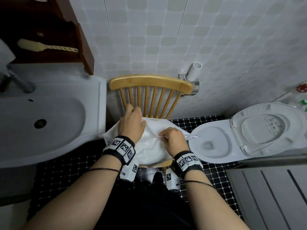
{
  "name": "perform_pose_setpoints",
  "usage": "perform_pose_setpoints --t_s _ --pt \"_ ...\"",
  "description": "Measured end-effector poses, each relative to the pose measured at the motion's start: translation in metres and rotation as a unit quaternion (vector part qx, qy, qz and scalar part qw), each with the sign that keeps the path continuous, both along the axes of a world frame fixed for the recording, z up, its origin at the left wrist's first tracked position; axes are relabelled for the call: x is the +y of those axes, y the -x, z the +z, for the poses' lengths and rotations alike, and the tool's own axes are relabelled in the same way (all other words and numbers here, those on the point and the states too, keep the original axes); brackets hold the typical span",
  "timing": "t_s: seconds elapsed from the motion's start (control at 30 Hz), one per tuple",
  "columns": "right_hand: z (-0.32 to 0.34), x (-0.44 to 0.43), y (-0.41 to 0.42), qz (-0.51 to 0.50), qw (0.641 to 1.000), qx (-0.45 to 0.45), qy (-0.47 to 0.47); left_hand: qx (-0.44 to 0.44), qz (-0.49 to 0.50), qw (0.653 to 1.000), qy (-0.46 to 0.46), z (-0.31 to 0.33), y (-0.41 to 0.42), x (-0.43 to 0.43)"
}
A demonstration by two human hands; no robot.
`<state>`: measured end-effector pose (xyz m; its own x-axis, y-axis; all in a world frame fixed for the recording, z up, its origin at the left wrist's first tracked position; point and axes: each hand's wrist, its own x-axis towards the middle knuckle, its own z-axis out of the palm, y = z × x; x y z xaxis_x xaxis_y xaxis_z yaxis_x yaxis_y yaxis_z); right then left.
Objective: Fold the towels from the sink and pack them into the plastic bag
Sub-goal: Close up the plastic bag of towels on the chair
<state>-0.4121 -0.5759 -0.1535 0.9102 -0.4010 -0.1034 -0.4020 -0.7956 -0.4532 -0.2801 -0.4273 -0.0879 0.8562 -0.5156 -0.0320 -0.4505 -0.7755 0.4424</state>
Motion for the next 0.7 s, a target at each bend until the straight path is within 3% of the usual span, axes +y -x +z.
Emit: perform_pose_setpoints --t_s 0.1,0.2,0.27,0.7 --pt "-0.002 0.001 0.002 0.01 1.0 -0.008 0.003 0.062 -0.033 0.993 -0.096 -0.003 0.008 -0.007" --pt "-0.003 0.004 0.003 0.011 1.0 -0.023 0.014 0.186 -0.102 0.97 -0.12 -0.01 0.017 -0.006" --pt "-0.004 0.003 0.003 0.007 1.0 -0.026 0.016 0.21 -0.112 0.964 -0.114 -0.015 0.022 -0.005" --pt "-0.008 -0.003 -0.003 0.051 0.998 -0.001 -0.023 0.044 -0.066 0.99 -0.115 -0.034 0.047 -0.005"
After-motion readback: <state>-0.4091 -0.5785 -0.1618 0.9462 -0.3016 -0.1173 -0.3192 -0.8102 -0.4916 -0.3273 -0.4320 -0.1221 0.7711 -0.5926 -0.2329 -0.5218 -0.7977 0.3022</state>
